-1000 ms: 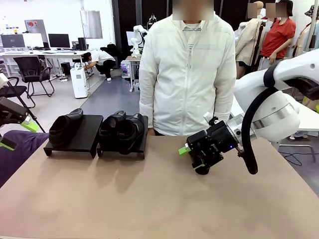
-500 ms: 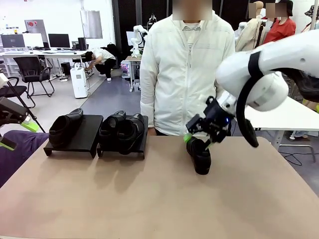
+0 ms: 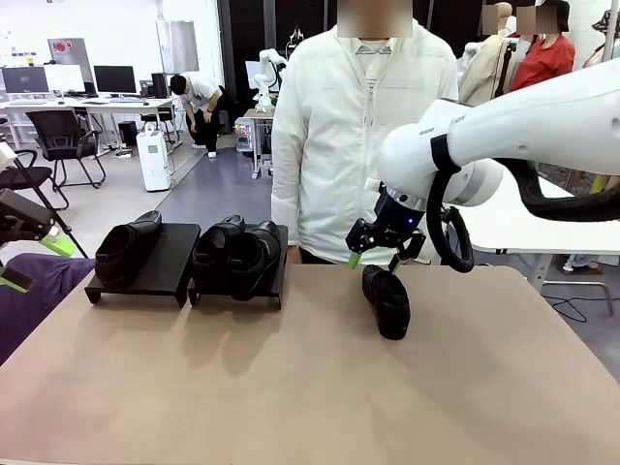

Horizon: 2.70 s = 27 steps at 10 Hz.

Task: Organize the shoes by placing them on the stand.
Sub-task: Pick up one Shoe and place it in the middle of the table.

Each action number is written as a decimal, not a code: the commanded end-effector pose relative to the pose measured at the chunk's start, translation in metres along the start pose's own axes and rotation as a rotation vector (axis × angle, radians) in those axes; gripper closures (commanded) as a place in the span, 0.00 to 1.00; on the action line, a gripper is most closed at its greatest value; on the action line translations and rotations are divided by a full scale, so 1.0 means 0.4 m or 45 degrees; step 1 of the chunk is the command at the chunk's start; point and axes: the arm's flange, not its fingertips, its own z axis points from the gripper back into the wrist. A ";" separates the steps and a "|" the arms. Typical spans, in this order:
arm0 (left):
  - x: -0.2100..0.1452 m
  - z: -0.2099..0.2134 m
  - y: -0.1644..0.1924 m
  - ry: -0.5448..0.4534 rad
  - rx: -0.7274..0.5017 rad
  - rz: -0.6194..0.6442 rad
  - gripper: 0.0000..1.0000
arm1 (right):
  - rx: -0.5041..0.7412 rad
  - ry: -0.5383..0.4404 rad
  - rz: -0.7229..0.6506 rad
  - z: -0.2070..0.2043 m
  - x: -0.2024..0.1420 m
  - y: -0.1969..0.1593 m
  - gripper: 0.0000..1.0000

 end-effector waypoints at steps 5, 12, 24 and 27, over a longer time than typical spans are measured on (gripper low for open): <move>0.001 0.001 0.001 -0.004 -0.003 0.002 0.00 | -0.163 -0.043 -0.005 -0.168 0.062 -0.016 0.00; 0.001 0.001 0.001 -0.004 -0.003 0.002 0.00 | -0.207 0.059 -0.070 -0.259 0.082 -0.047 0.58; 0.001 0.001 0.001 -0.004 -0.003 0.002 0.00 | -0.144 -0.052 -0.110 -0.175 0.020 -0.092 1.00; 0.001 0.001 0.001 -0.004 -0.003 0.002 0.00 | -0.001 -0.112 -0.145 0.062 -0.173 -0.068 1.00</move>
